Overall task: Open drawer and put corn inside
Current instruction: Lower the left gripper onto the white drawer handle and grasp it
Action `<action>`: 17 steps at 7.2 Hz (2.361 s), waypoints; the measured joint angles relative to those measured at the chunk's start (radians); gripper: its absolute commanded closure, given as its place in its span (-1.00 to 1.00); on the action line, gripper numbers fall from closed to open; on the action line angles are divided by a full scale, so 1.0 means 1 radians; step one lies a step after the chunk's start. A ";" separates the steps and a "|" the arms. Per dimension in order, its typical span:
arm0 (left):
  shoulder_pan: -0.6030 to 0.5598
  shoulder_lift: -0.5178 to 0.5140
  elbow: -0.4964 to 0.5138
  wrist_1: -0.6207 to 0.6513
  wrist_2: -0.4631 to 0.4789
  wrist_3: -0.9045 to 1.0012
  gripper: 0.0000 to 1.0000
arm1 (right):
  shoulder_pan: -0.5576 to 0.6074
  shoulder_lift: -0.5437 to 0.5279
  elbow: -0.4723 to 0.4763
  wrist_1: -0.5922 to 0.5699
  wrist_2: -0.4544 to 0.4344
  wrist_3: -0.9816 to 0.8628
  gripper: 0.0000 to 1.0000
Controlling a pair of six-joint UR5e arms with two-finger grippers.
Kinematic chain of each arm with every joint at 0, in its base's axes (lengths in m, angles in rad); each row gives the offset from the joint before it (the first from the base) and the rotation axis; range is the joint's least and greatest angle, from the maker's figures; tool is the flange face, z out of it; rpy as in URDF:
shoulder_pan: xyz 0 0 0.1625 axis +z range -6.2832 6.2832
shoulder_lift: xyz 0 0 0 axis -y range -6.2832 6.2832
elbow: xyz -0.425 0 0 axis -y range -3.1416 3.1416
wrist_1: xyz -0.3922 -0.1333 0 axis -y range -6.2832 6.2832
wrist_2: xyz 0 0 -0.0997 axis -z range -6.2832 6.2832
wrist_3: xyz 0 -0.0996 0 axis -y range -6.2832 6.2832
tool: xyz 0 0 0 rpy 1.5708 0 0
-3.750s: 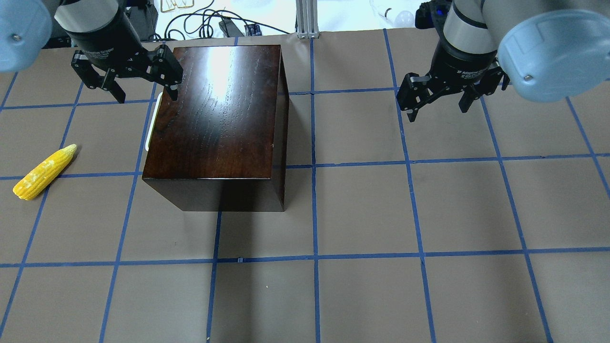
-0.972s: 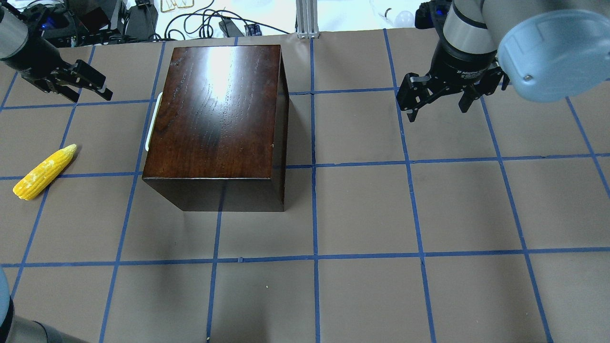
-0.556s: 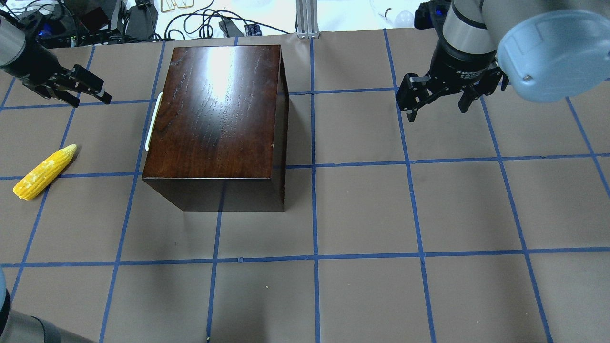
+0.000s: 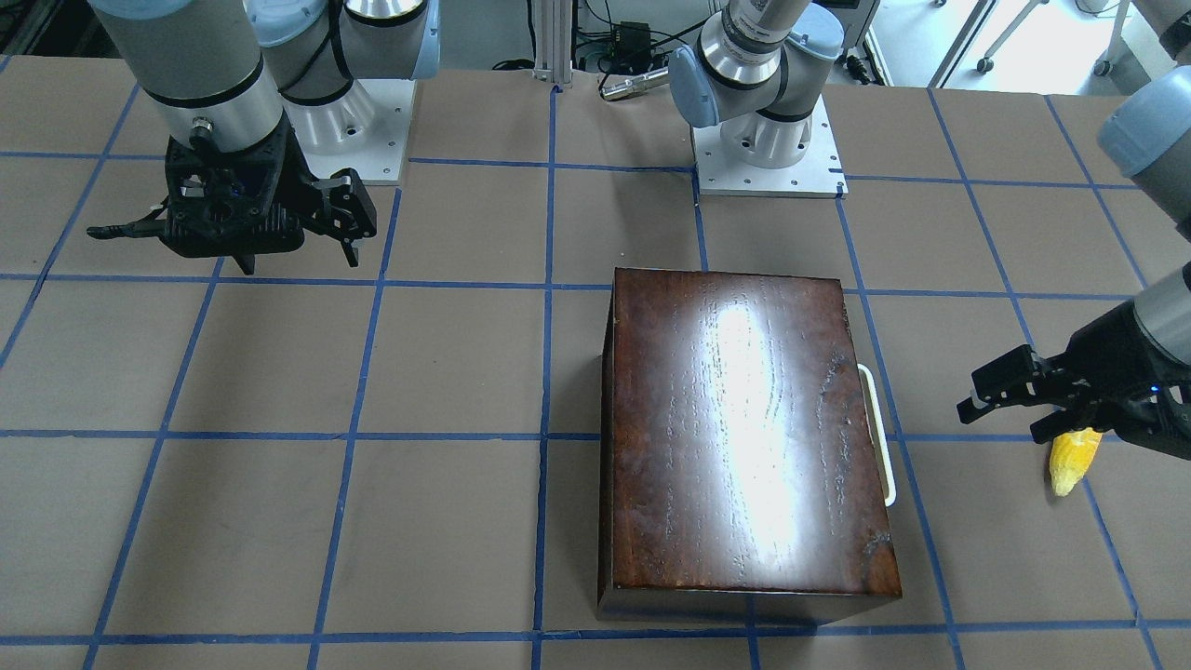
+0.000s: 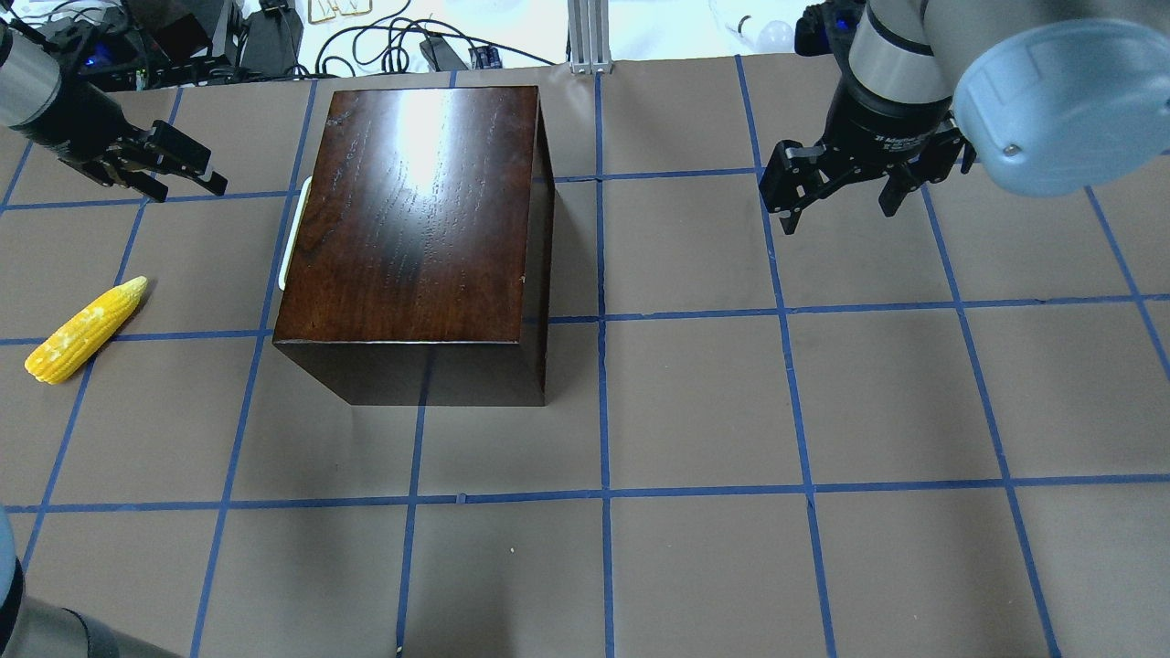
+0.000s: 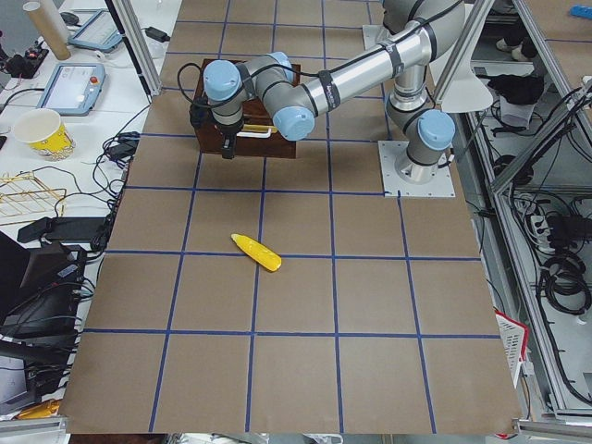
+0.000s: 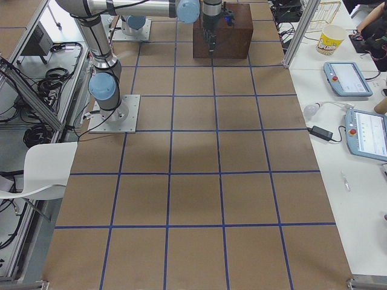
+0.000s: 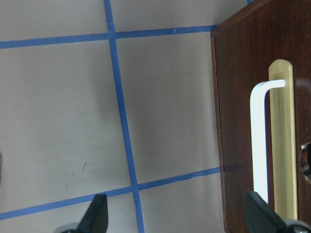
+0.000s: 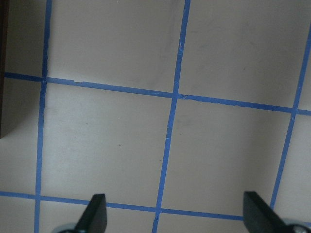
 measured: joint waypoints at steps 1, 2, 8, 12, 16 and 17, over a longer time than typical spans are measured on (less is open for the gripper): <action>-0.002 -0.007 -0.005 0.001 -0.005 0.012 -1.00 | 0.000 0.000 0.000 0.000 0.000 0.000 -1.00; -0.004 -0.014 -0.013 0.002 -0.008 0.025 -1.00 | 0.000 0.000 0.000 0.000 0.000 0.000 -1.00; -0.041 -0.047 -0.056 0.004 -0.040 0.079 -1.00 | 0.001 0.000 0.000 0.000 0.000 0.000 -1.00; -0.043 -0.069 -0.060 0.005 -0.070 0.076 -1.00 | -0.001 0.000 0.001 0.000 0.000 0.000 -1.00; -0.046 -0.096 -0.061 0.007 -0.095 0.076 -1.00 | 0.000 0.000 0.000 0.000 0.000 0.000 -1.00; -0.046 -0.104 -0.060 0.013 -0.096 0.075 -1.00 | -0.001 0.000 0.000 0.000 0.000 0.000 -1.00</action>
